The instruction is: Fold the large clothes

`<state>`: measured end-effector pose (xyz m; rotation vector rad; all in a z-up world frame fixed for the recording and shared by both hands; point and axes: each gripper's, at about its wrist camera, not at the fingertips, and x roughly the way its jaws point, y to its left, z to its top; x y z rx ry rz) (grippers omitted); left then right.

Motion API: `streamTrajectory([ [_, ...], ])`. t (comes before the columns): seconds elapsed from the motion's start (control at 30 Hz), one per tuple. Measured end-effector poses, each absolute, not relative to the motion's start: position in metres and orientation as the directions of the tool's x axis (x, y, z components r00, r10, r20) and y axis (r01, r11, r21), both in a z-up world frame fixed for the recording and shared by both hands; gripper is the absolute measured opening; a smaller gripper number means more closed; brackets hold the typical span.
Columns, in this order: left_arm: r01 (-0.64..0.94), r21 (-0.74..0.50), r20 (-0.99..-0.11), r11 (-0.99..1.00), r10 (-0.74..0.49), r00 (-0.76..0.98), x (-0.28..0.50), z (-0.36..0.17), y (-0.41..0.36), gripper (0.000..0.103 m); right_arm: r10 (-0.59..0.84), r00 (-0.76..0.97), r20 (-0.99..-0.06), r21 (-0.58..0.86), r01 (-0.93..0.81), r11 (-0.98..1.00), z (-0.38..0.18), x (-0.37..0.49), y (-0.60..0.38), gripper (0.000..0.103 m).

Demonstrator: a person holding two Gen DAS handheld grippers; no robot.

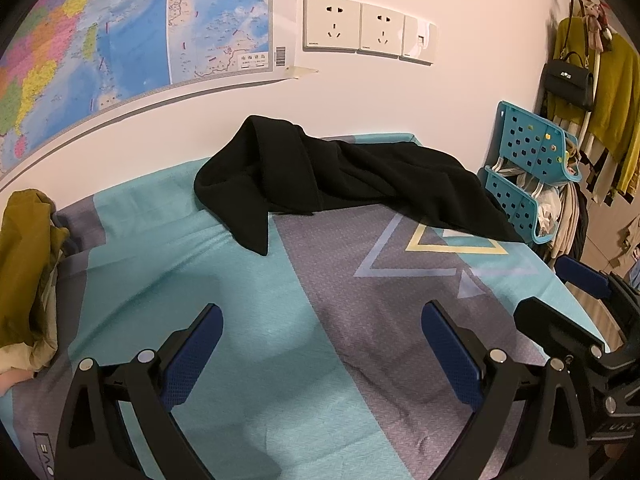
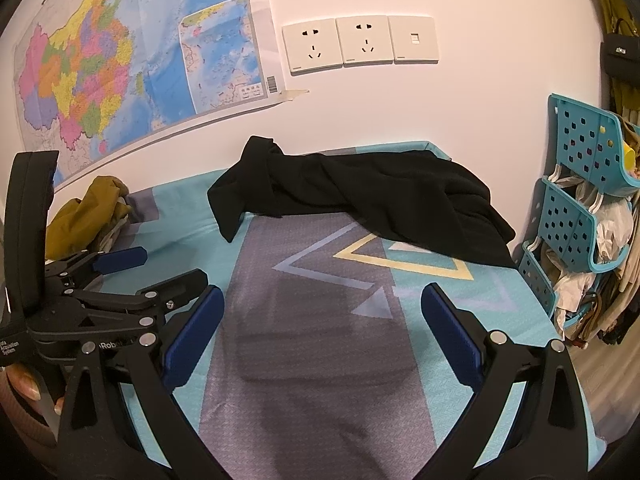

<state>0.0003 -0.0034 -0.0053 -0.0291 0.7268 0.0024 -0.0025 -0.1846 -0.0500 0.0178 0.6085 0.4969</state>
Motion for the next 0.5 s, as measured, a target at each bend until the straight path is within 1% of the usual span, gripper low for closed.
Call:
streamTrajectory([
  [0.37, -0.009, -0.010, -0.663, 1.000, 0.000, 0.749, 0.007, -0.009, -0.004, 0.096, 0.451, 0.703, -0.551, 0.146, -0.451, 0.881, -0.051, 0.006, -0.181, 0.097],
  [0.5, -0.005, -0.017, -0.681, 1.000, -0.008, 0.732, 0.012, -0.010, -0.004, 0.096, 0.448, 0.702, -0.553, 0.133, -0.457, 0.879, -0.050, 0.010, -0.178, 0.097],
])
